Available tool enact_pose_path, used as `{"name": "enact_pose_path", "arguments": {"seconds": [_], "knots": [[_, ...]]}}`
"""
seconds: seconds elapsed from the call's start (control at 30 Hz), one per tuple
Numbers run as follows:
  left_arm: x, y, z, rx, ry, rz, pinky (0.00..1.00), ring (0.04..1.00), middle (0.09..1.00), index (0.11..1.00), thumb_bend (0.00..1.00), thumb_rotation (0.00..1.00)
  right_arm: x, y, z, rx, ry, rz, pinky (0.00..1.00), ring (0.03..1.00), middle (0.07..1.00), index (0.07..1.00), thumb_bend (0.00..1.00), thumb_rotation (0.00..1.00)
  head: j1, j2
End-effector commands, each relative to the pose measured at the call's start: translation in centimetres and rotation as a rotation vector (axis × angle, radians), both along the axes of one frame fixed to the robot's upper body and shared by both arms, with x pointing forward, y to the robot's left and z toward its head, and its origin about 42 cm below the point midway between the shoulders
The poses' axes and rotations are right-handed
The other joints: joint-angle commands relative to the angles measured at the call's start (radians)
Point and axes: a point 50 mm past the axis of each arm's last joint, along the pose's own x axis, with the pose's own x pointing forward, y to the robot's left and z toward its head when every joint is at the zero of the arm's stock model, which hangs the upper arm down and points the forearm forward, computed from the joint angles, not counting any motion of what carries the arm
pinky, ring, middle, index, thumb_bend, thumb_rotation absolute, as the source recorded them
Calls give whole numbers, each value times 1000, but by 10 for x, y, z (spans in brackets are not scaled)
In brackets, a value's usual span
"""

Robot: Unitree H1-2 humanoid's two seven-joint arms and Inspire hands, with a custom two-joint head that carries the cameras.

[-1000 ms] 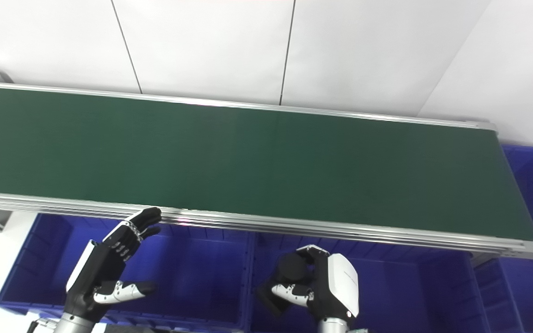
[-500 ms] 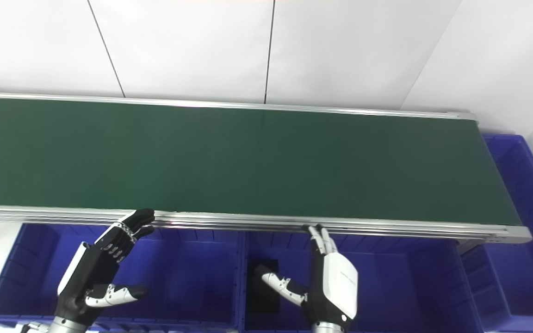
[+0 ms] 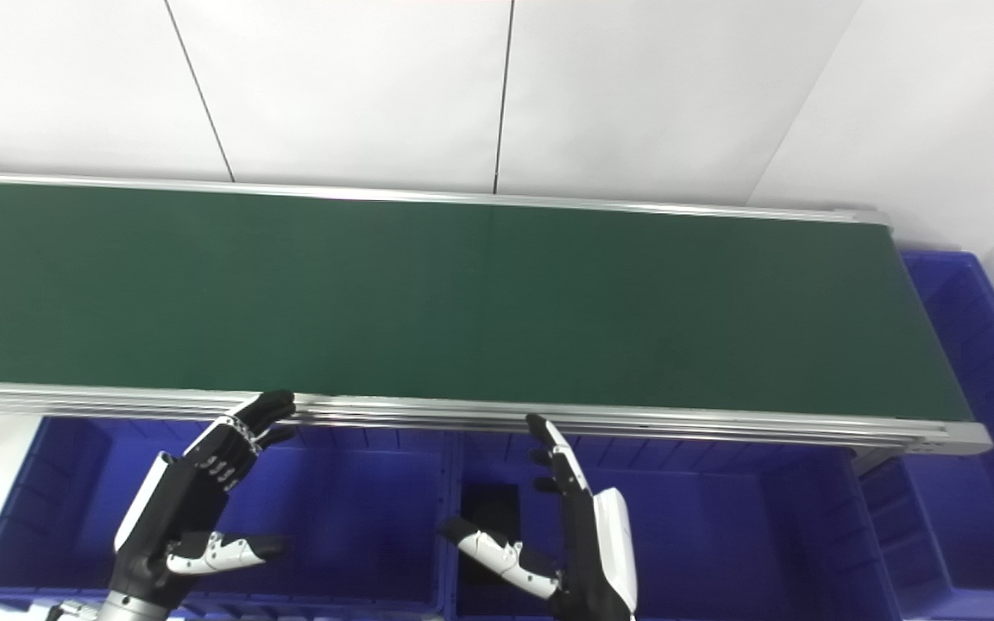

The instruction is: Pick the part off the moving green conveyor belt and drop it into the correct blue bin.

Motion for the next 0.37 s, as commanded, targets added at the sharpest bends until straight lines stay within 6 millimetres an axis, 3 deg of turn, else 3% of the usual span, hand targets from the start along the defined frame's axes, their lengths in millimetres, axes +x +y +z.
{"name": "enact_pose_path", "arguments": {"seconds": [0.0, 0.17, 0.33], "knots": [[0, -5, 7, 6, -47, -3, 834, 892, 891, 835, 880, 336, 0, -2, 13, 75, -101, 56, 769, 843, 895, 912, 819, 415, 11, 1], [-2, -11, 7, 3, -45, -15, 840, 896, 895, 846, 884, 313, -2, -19, 11, 102, -103, 138, 775, 835, 878, 915, 863, 473, 51, 7], [-4, -15, 8, 36, -49, -38, 865, 909, 923, 889, 887, 330, -7, -32, 14, 104, -73, 158, 770, 829, 876, 918, 866, 456, 49, 5]]}}
